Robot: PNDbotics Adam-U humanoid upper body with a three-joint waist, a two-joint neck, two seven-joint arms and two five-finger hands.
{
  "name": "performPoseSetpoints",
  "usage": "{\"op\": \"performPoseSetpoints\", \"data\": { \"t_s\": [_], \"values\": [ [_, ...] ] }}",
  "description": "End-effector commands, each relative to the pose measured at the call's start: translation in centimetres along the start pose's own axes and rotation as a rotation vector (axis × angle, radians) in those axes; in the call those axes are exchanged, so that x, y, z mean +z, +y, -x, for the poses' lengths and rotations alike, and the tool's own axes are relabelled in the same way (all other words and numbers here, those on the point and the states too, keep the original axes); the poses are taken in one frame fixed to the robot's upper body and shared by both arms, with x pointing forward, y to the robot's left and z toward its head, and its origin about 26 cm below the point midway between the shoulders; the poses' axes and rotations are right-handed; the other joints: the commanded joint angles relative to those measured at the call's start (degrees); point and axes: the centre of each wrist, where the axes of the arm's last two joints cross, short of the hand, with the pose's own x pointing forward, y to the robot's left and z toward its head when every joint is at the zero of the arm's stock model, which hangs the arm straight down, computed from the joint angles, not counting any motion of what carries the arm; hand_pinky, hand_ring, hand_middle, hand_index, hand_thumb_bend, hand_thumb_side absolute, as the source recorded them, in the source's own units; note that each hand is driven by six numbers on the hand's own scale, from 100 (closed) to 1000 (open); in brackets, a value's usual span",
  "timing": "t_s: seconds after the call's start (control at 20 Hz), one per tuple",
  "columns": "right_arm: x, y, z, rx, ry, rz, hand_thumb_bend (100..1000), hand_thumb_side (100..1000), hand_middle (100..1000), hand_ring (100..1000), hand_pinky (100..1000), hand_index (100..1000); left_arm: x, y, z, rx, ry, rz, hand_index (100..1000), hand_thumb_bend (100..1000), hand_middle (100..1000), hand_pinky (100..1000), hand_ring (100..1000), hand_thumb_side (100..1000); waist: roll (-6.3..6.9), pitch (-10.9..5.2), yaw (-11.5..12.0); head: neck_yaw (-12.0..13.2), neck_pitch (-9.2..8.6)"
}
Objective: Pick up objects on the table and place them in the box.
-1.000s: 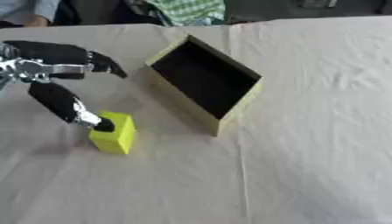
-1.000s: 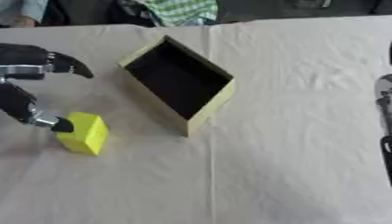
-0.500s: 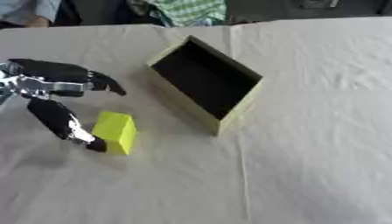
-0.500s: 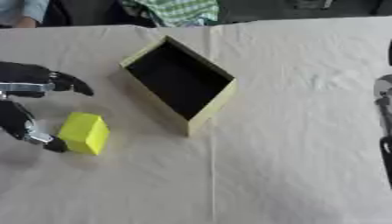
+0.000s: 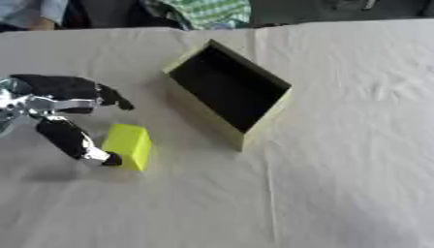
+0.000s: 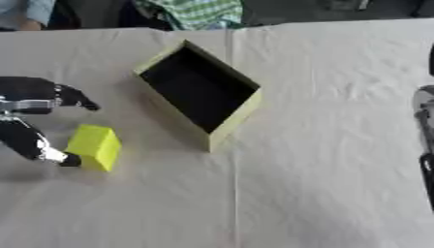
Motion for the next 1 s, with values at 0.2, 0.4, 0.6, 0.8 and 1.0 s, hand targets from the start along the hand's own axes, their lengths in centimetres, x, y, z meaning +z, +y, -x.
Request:
{"op": "performPoseSetpoints", "data": {
  "t_s": [0.2,0.4,0.6,0.8,1.0],
  "values": [
    [-0.4,0.0,-0.7,-0.008,-0.024,-0.005,100,713,499,731,731,803,-0.7,-0.5,0.2,0.023,0.028,-0.042,989,539,855,945,883,683,0.21,-1.1,0.0,0.0,-0.33],
    [-0.4,0.0,-0.7,-0.012,-0.026,0.0,100,712,500,731,731,803,-1.6,-1.5,0.2,0.041,0.013,0.008,980,536,861,946,884,666,0.19,-0.96,-0.2,0.1,-0.36],
    [-0.4,0.1,-0.7,-0.018,-0.026,0.002,100,718,499,731,732,802,-2.1,-2.3,0.6,0.044,0.032,0.047,939,493,847,939,874,628,0.14,-0.93,-0.2,0.2,-0.59],
    [-0.4,0.1,-0.7,-0.02,-0.026,0.004,100,714,499,731,733,803,-2.8,-3.1,0.8,0.045,0.028,0.064,902,388,787,924,823,633,0.0,-0.9,-0.2,0.2,-0.68],
    [-0.4,0.1,-0.7,-0.024,-0.023,0.006,100,713,499,731,733,803,-3.0,-3.1,0.6,0.044,0.008,0.063,870,230,749,876,756,587,-0.03,-0.92,-0.2,0.2,-0.76]
  ]
}}
